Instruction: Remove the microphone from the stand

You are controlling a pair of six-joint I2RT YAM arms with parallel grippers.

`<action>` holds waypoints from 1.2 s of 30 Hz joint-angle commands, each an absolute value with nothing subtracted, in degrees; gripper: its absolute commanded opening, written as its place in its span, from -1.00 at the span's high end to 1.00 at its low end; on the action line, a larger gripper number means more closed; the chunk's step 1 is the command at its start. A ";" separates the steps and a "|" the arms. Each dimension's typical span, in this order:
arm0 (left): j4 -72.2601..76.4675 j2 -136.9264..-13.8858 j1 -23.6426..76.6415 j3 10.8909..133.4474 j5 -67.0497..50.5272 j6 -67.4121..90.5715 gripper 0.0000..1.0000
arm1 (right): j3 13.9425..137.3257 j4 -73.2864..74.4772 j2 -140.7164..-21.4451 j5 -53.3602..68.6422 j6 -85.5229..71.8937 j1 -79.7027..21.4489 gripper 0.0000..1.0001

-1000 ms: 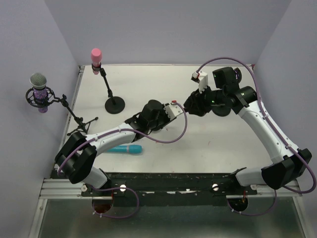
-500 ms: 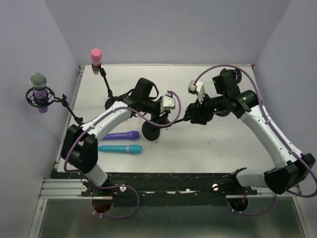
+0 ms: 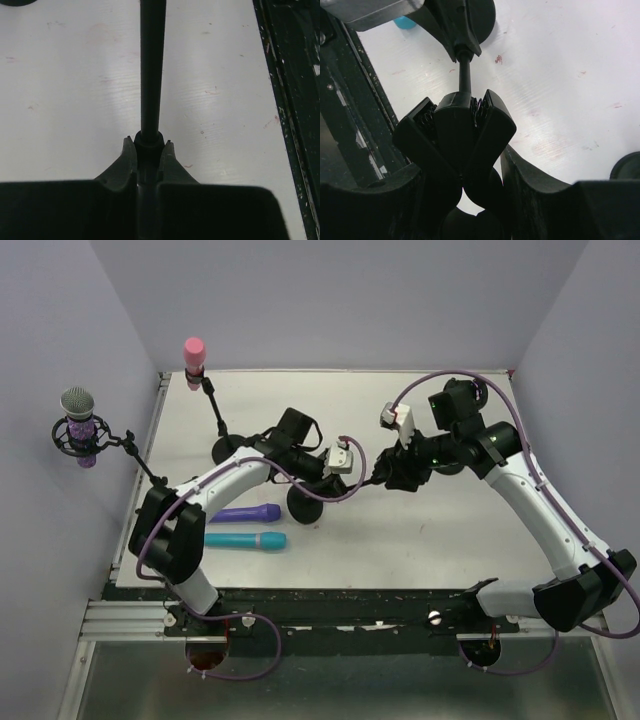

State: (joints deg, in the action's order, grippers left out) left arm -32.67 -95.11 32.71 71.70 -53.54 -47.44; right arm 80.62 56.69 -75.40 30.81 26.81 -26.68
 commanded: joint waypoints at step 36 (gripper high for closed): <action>-3.78 -70.76 39.56 56.08 -29.97 4.92 -0.97 | 112.22 61.51 -92.45 7.03 11.42 -25.84 0.99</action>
State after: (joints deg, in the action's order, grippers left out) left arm -0.32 -72.90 42.50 58.00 -24.77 2.52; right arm 107.50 61.49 -89.12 8.73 10.37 -25.54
